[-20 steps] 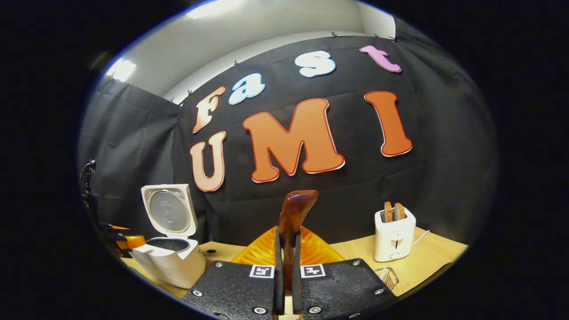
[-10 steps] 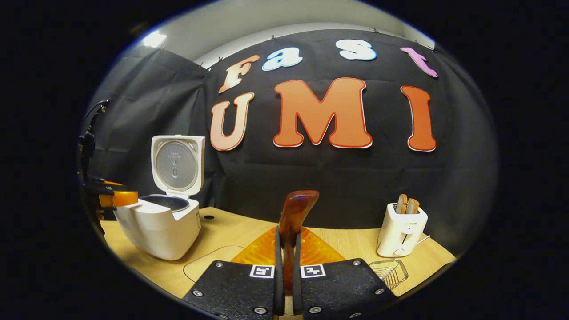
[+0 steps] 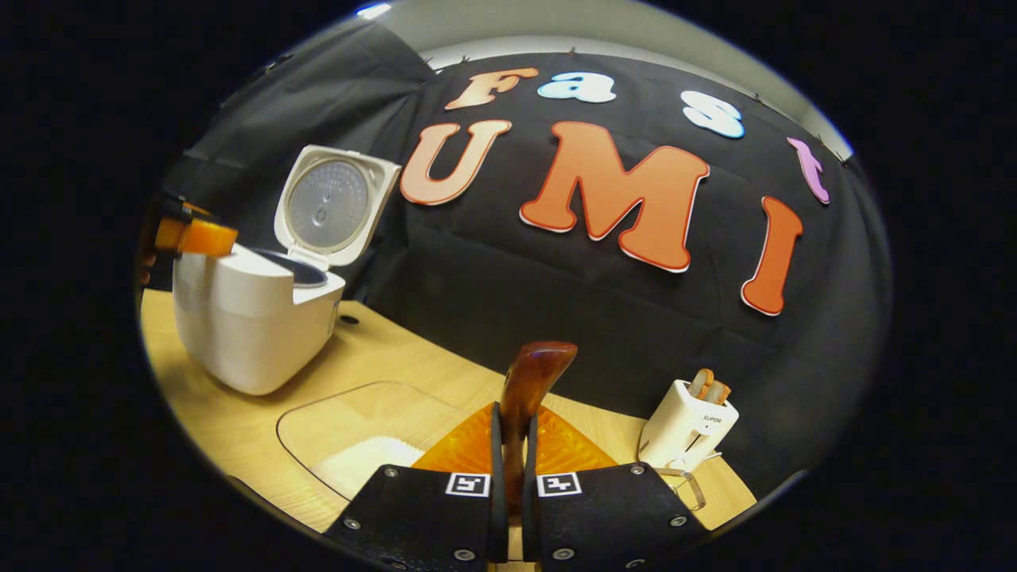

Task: Close the left gripper, press the button to open the rice cooker; take a wooden spoon from the chopstick holder with the right hand, scoop a spoonful of rice and pour it into the rice cooker, then put the wooden spoon back into the chopstick holder.

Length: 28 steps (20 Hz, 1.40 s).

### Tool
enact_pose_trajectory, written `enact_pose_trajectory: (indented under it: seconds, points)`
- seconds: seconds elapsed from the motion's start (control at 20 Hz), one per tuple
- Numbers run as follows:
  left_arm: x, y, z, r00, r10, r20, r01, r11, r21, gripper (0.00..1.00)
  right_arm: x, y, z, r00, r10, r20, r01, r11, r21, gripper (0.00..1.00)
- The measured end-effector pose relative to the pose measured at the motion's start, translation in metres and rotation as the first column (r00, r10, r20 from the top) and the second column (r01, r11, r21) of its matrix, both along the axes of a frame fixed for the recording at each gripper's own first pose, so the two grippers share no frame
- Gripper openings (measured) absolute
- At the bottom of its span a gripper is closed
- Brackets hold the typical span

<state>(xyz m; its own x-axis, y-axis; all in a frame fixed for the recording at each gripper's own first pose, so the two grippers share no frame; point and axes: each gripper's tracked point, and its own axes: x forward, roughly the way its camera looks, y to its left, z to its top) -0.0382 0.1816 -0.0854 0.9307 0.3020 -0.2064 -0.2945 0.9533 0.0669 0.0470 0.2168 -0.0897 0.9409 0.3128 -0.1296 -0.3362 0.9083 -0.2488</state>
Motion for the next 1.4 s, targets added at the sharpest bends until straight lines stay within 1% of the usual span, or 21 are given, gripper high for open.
enact_pose_trajectory:
  seconds: [0.05,0.1,0.15,0.3,0.35,0.4,0.45,0.5,0.55,0.6,0.65,0.7,0.8,0.95,1.15,1.3,1.35,1.4]
  points:
    - [0.000,0.000,0.003,1.000,-0.003,0.011,0.003,1.000,-0.016,0.93,0.000,0.001,-0.006,1.000,-0.005,-0.023,0.005,1.000,-0.004,0.07]
    - [0.000,-0.001,0.004,1.000,-0.011,0.020,0.011,0.999,-0.037,0.89,0.000,0.001,-0.006,0.999,-0.012,-0.035,0.013,1.000,0.026,0.07]
    - [0.000,-0.002,0.004,1.000,-0.012,0.027,0.013,0.998,-0.056,0.93,0.001,-0.003,-0.006,0.998,-0.030,-0.064,0.034,0.997,0.070,0.07]
    - [-0.003,0.006,0.006,0.999,0.014,0.045,-0.011,0.997,-0.073,0.93,0.002,-0.005,-0.010,0.988,-0.044,-0.147,0.076,0.973,0.219,0.07]
    - [-0.003,0.006,0.004,0.999,0.015,0.041,-0.011,0.997,-0.079,0.93,0.001,-0.004,-0.009,0.984,-0.032,-0.175,0.081,0.958,0.277,0.07]
    - [-0.003,0.007,0.003,0.999,0.019,0.042,-0.015,0.997,-0.078,0.92,-0.001,0.002,-0.009,0.979,0.002,-0.206,0.070,0.937,0.342,0.07]
    - [-0.003,0.007,0.004,0.999,0.018,0.047,-0.015,0.997,-0.073,0.89,-0.001,0.003,-0.009,0.974,0.009,-0.225,0.080,0.920,0.384,0.07]
    - [-0.003,0.006,0.004,0.999,0.016,0.045,-0.013,0.997,-0.077,0.92,-0.001,0.003,-0.009,0.968,0.016,-0.249,0.091,0.906,0.414,0.07]
    - [-0.003,0.003,0.004,0.999,0.012,0.049,-0.008,0.997,-0.082,0.89,0.002,0.000,-0.011,0.960,0.012,-0.280,0.120,0.884,0.451,0.07]
    - [-0.003,0.003,0.005,0.999,0.011,0.052,-0.007,0.996,-0.085,0.91,0.005,-0.002,-0.012,0.953,0.009,-0.302,0.145,0.863,0.483,0.07]
    - [-0.003,0.003,0.005,0.998,0.010,0.055,-0.005,0.996,-0.088,0.89,0.008,-0.007,-0.015,0.942,0.013,-0.335,0.171,0.840,0.515,0.07]
    - [-0.004,0.003,0.005,0.998,0.009,0.057,-0.004,0.996,-0.092,0.89,0.008,-0.007,-0.015,0.932,0.033,-0.360,0.187,0.810,0.556,0.08]
    - [-0.005,0.002,0.006,0.998,0.007,0.059,-0.001,0.996,-0.095,0.91,0.010,-0.008,-0.018,0.916,0.067,-0.395,0.205,0.769,0.605,0.07]
    - [-0.005,0.002,0.006,0.999,-0.001,0.054,0.005,0.996,-0.087,0.91,0.008,-0.010,-0.018,0.900,0.100,-0.424,0.223,0.730,0.646,0.07]
    - [-0.005,-0.001,0.006,0.998,-0.005,0.056,0.011,0.995,-0.102,0.91,0.004,0.002,-0.019,0.866,0.184,-0.466,0.248,0.650,0.718,0.07]
    - [-0.007,-0.004,0.009,0.998,-0.009,0.059,0.014,0.995,-0.100,0.91,0.005,0.000,-0.020,0.859,0.179,-0.481,0.276,0.628,0.728,0.07]
    - [-0.008,-0.005,0.012,0.998,-0.009,0.061,0.015,0.995,-0.096,0.91,0.005,-0.001,-0.021,0.861,0.172,-0.479,0.276,0.634,0.723,0.07]
    - [-0.007,-0.005,0.012,0.998,-0.010,0.063,0.016,0.995,-0.096,0.91,0.005,-0.002,-0.020,0.862,0.168,-0.479,0.278,0.632,0.723,0.07]
